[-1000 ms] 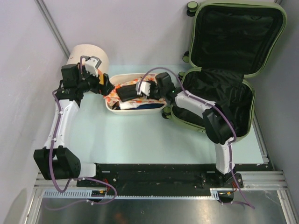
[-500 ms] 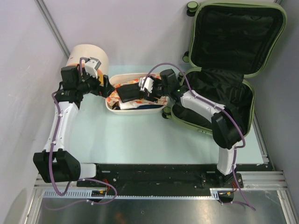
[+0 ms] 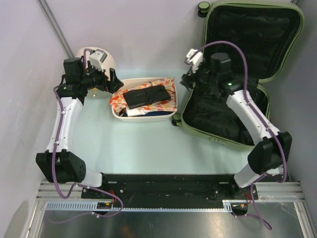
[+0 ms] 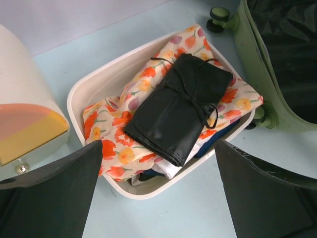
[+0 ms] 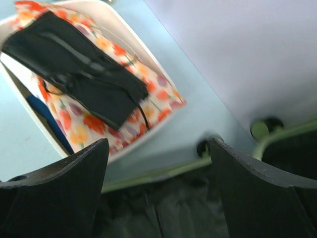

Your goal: Open, take out, and arrange the luggage

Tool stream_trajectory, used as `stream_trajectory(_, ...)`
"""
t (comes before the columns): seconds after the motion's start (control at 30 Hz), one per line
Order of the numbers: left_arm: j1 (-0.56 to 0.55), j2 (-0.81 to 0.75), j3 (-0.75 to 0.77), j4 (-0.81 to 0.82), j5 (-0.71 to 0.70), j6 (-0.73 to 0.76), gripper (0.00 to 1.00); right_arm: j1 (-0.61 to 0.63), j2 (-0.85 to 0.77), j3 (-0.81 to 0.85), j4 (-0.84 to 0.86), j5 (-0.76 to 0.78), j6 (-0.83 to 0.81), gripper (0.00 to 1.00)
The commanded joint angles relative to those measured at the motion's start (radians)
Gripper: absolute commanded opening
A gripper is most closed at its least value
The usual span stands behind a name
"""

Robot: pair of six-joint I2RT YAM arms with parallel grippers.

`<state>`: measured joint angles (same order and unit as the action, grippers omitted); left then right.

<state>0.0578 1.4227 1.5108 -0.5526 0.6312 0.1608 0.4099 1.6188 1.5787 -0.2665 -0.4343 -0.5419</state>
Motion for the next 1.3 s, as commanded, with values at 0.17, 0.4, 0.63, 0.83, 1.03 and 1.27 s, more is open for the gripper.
stream_trajectory(0.17,-0.219,0.018,-0.059,-0.089,-0.162,0.128,1.0,-0.267,-0.218,-0.141,-0.362,-0.087,0.16,0.86)
stream_trajectory(0.4,-0.262,-0.008,-0.149,-0.089,-0.237,0.059,1.0,-0.41,-0.359,-0.365,-0.43,-0.09,0.172,0.88)
stream_trajectory(0.63,-0.254,-0.082,-0.237,-0.089,-0.367,0.011,1.0,-0.54,-0.411,-0.517,-0.241,-0.049,0.397,0.92)
stream_trajectory(0.83,-0.233,-0.149,-0.308,-0.087,-0.375,-0.047,1.0,-0.571,-0.457,-0.586,-0.205,-0.067,0.388,0.94)
stream_trajectory(1.03,-0.211,-0.185,-0.319,-0.084,-0.392,-0.061,1.0,-0.571,-0.468,-0.589,-0.178,-0.086,0.379,0.95)
stream_trajectory(1.27,-0.204,-0.194,-0.296,-0.083,-0.413,-0.067,1.0,-0.55,-0.499,-0.591,-0.143,-0.093,0.381,0.95)
